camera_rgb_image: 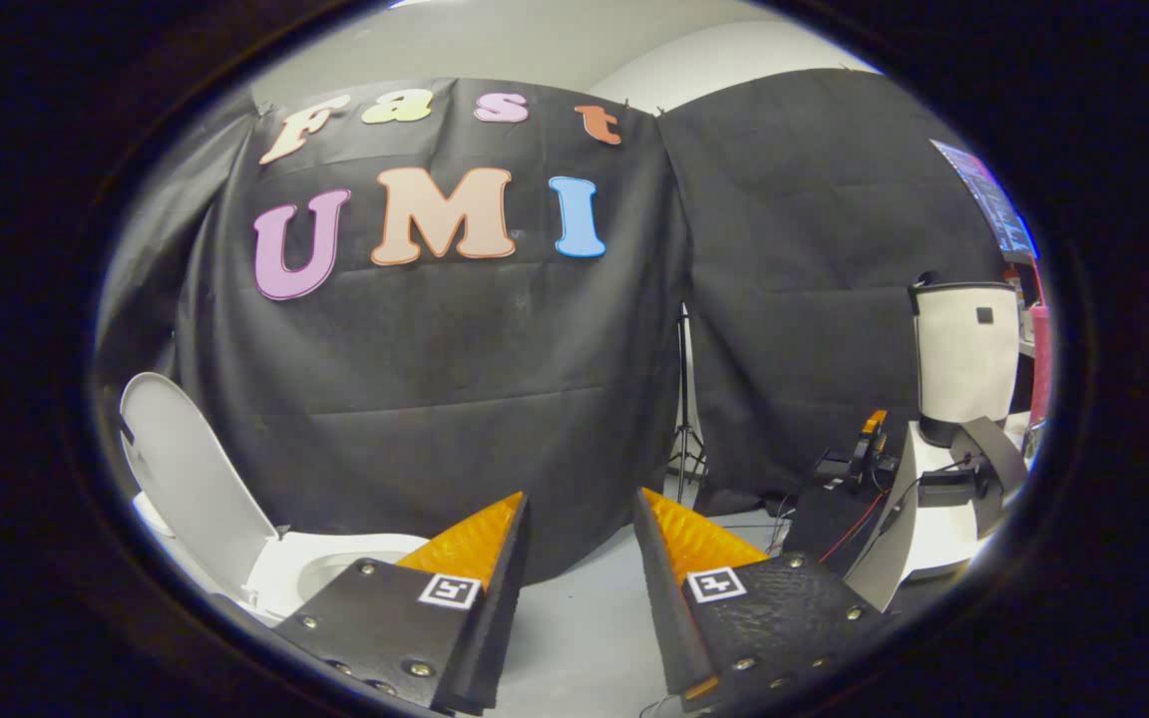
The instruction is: Open the toilet lid.
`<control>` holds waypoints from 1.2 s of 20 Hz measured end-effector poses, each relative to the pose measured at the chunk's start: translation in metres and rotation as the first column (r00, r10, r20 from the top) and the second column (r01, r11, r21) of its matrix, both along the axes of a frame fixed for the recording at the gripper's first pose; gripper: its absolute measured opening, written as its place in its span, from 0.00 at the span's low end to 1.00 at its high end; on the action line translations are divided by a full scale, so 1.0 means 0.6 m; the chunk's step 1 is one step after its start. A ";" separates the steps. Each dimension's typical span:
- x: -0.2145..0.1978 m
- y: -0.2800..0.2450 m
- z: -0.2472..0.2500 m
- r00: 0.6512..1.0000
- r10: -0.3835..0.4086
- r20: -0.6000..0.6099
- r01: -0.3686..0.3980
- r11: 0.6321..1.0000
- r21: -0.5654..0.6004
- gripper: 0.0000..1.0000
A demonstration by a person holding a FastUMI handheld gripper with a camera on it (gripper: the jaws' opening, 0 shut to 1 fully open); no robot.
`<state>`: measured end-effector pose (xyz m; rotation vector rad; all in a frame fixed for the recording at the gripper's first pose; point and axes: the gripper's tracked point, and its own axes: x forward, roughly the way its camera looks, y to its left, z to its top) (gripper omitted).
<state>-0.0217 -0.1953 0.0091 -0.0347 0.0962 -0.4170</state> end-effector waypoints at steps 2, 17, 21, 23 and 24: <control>0.001 0.002 0.000 1.000 0.001 -0.001 -0.001 1.000 0.003 0.61; -0.005 -0.006 -0.005 1.000 -0.013 -0.005 0.013 1.000 0.017 0.61; -0.003 -0.004 -0.009 1.000 -0.010 -0.010 0.011 1.000 0.018 0.61; -0.002 -0.004 -0.008 1.000 -0.010 -0.010 0.010 1.000 0.019 0.61; -0.002 -0.004 -0.009 1.000 -0.009 -0.009 0.010 1.000 0.020 0.61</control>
